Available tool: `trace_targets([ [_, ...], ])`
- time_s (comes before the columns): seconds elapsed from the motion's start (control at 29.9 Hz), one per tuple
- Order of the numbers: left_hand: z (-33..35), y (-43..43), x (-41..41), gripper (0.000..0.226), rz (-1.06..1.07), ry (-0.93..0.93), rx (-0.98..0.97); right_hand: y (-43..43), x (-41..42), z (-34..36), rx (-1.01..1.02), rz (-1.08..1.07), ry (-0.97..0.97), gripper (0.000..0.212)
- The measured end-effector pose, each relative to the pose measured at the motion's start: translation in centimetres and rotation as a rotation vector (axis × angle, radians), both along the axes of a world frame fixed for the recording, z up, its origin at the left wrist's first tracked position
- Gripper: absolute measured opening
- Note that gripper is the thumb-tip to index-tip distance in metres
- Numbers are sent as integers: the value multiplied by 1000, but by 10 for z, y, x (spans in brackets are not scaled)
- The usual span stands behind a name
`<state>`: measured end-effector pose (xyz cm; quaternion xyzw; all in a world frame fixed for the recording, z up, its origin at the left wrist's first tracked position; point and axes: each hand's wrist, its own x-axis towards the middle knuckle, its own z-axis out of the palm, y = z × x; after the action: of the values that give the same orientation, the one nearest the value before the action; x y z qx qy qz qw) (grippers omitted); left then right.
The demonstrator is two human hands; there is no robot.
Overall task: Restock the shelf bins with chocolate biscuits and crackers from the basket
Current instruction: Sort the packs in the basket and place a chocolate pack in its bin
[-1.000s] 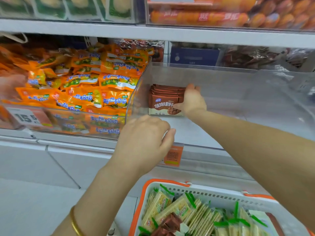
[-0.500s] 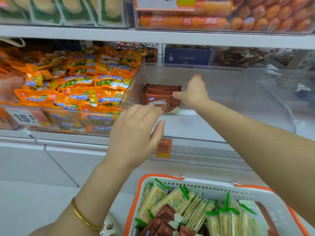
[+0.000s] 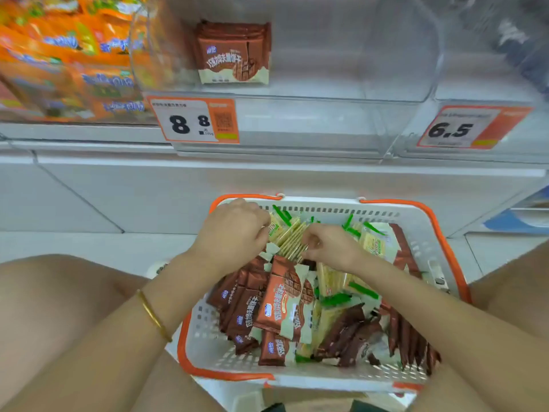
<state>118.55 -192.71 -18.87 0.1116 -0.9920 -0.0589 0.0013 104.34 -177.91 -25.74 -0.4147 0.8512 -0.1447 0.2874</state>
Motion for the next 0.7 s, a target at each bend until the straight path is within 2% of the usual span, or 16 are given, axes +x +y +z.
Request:
trace_targets([
  [0.07,-10,-1,-2,32,9,-27,2,-2,14,-21,79,127,50,59],
  [0.13,-14,-1,-4,29,7,-20,5,-4,30,-33,117,198,113,83],
  [0.23,-16,-4,-5,30,21,-11,23,-5,43,-46,128,240,212,93],
  [0.33,-17,-4,-6,30,19,9,39,-6,39,-49,89,201,215,89],
  [0.43,-17,-4,-5,30,23,2,60,-7,31,-45,28,133,127,66],
  [0.5,-16,-4,-6,30,30,-15,98,-6,24,-35,-33,52,-32,48],
  [0.6,-15,-3,-6,33,48,-94,238,-4,11,-6,-111,-101,-312,37],
  [0.7,-8,-2,-6,36,92,-211,479,-4,0,33,-346,-266,-538,31],
])
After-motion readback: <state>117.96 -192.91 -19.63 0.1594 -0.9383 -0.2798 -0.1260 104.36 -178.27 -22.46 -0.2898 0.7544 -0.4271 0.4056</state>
